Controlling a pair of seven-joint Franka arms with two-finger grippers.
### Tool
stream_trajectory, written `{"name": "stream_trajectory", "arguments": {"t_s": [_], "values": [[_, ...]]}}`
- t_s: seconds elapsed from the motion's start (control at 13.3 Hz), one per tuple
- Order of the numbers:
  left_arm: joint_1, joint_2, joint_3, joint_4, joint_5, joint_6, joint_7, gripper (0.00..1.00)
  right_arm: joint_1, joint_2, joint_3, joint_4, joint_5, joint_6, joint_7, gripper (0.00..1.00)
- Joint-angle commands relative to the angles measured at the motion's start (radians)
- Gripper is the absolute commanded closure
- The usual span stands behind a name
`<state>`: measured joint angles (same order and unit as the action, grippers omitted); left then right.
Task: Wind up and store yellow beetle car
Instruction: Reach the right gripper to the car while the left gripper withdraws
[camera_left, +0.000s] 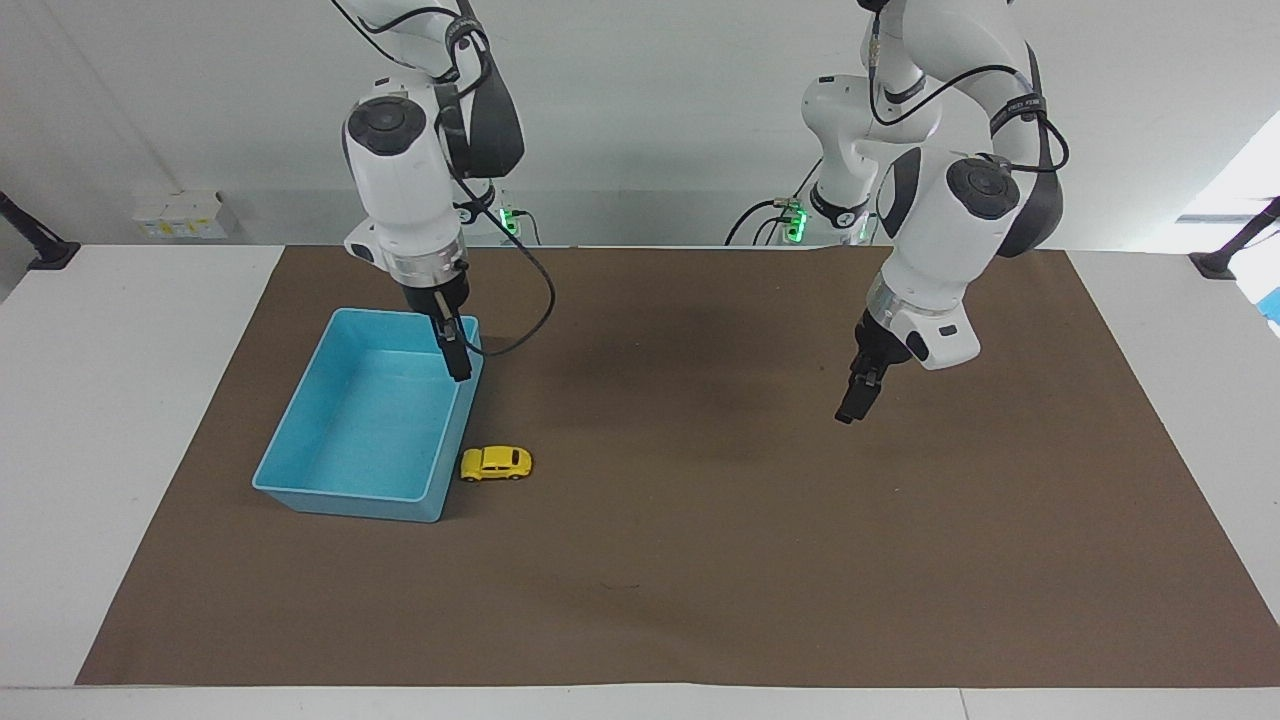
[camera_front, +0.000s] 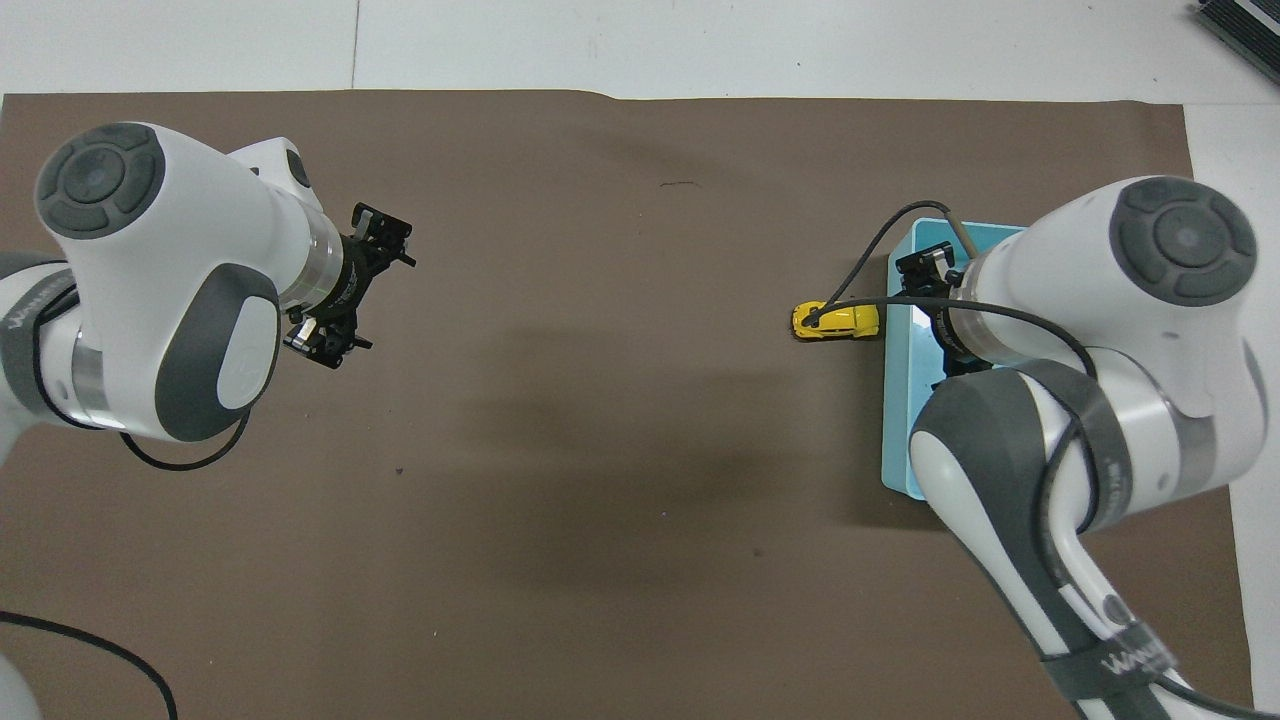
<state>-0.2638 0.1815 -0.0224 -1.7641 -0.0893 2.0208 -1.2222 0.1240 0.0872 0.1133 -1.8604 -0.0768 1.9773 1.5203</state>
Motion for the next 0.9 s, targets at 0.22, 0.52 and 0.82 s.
{"name": "stream_trajectory", "arguments": {"t_s": [0.22, 0.52, 0.82], "values": [[0.093, -0.071, -0.01, -0.055, 0.011, -0.077, 0.375, 0.0, 0.049, 0.124, 0.006, -0.028, -0.158, 0.158, 0.343, 0.0], [0.15, -0.092, -0.01, -0.055, 0.011, -0.131, 0.723, 0.0, 0.048, 0.218, 0.005, -0.01, -0.256, 0.221, 0.463, 0.0], [0.211, -0.122, -0.01, -0.054, 0.011, -0.178, 1.034, 0.0, 0.039, 0.302, 0.006, 0.03, -0.314, 0.275, 0.506, 0.0]]}}
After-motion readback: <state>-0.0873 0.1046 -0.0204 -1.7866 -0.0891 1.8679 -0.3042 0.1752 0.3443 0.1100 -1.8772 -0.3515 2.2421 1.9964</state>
